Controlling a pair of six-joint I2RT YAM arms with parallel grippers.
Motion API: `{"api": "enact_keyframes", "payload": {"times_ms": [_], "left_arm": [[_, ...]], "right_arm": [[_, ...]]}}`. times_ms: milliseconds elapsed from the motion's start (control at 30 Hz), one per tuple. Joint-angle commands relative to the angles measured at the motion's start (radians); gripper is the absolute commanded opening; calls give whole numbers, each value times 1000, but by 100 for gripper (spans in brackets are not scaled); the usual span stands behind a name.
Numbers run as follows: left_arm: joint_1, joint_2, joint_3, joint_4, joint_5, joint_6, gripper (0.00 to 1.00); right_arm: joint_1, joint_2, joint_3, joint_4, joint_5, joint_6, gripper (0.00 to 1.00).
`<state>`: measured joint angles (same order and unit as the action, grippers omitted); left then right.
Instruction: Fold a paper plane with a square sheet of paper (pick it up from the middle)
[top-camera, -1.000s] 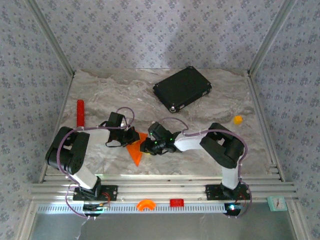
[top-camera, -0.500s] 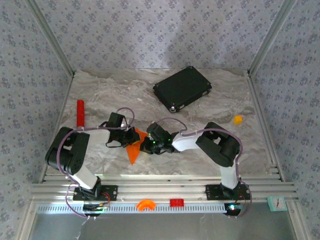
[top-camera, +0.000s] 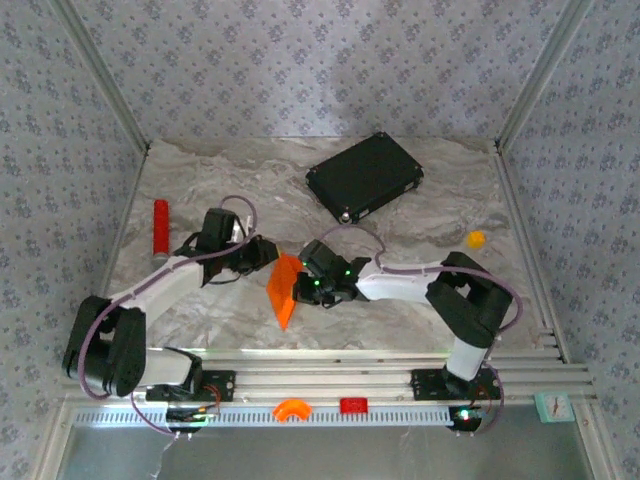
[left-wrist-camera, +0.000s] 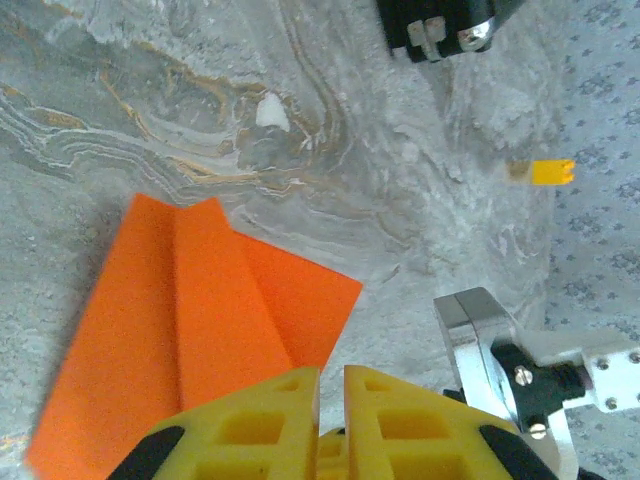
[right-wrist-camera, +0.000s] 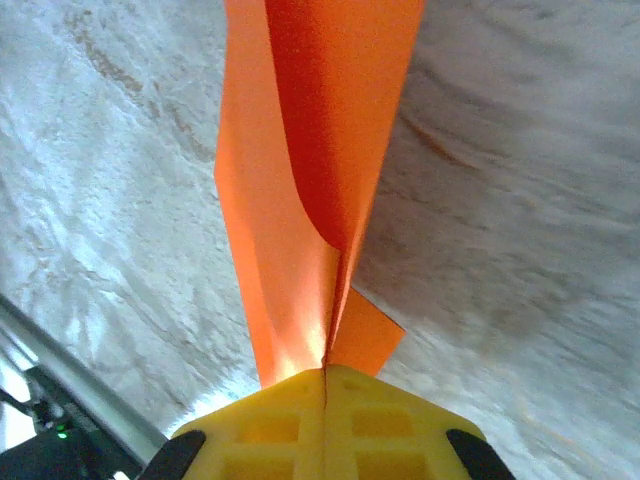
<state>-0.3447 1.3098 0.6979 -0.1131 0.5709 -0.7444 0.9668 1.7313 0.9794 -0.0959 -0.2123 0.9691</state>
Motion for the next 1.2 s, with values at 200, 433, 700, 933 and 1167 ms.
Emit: {"api": "enact_keyframes", "payload": {"times_ms": [200, 433, 700, 933, 1167], "left_arm": [[34, -71, 14, -77, -15, 12, 17], [39, -96, 3, -81, -22, 4, 18], [71, -130, -30, -94, -23, 10, 18], [119, -146, -24, -149, -70, 16, 18], [282, -214, -43, -266, -114, 14, 18]], "right_arm": [[-31, -107, 85, -415, 131, -172, 0], [-50, -130, 141, -593, 198, -207, 0], [-46, -79, 347, -954, 468, -241, 0], [7, 146, 615, -1366, 696, -241, 0], [118, 481, 939, -1397, 648, -291, 0]]}}
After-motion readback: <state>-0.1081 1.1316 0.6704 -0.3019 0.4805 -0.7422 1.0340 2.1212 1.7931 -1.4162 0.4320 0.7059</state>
